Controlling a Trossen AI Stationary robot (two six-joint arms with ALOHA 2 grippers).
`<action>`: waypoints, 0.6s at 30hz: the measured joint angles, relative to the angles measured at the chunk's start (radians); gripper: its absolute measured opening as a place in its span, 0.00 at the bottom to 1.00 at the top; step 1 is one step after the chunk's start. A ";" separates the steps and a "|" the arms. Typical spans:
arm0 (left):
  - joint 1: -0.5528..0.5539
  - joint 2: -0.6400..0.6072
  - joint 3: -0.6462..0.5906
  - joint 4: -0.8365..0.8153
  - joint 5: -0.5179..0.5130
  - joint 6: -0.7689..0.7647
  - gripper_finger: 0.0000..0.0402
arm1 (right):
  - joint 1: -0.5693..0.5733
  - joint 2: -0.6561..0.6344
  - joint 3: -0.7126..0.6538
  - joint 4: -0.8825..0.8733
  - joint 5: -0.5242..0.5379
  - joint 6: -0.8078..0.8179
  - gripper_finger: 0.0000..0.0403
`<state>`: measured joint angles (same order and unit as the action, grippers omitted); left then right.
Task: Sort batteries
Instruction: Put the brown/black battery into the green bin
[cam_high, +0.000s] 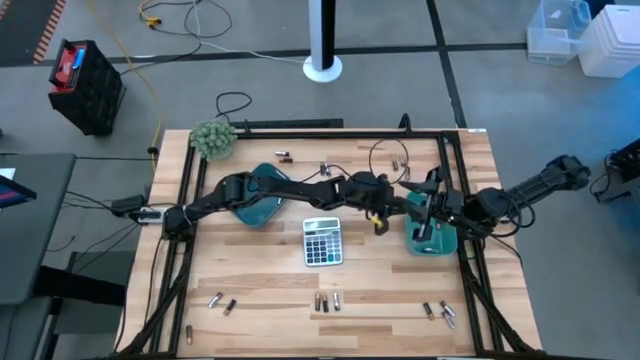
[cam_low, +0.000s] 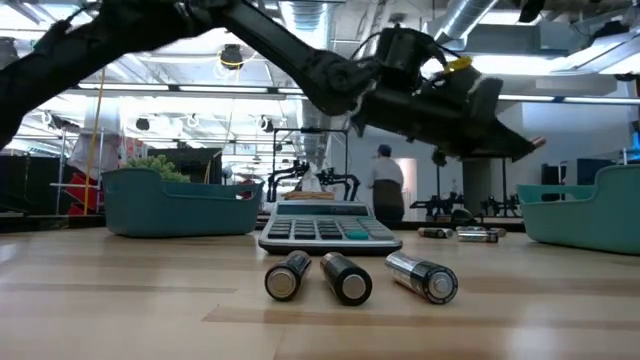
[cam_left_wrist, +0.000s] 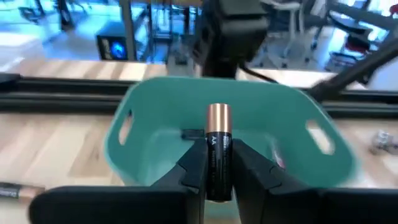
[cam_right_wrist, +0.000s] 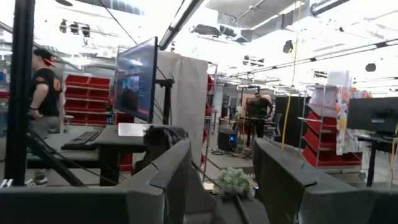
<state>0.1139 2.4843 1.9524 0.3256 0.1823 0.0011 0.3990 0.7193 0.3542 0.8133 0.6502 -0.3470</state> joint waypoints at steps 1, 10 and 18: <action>0.000 0.015 0.026 -0.030 0.005 -0.010 0.11 | 0.001 0.000 0.000 0.003 -0.001 -0.002 0.46; -0.014 0.188 0.307 -0.114 0.023 -0.050 0.11 | 0.001 0.000 0.000 0.005 -0.001 -0.003 0.46; -0.017 0.255 0.384 -0.164 0.022 -0.073 0.19 | -0.002 0.000 0.000 -0.007 -0.002 -0.004 0.46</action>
<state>0.0971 2.7396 2.3363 0.1620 0.2045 -0.0719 0.3969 0.7197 0.3542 0.8061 0.6483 -0.3514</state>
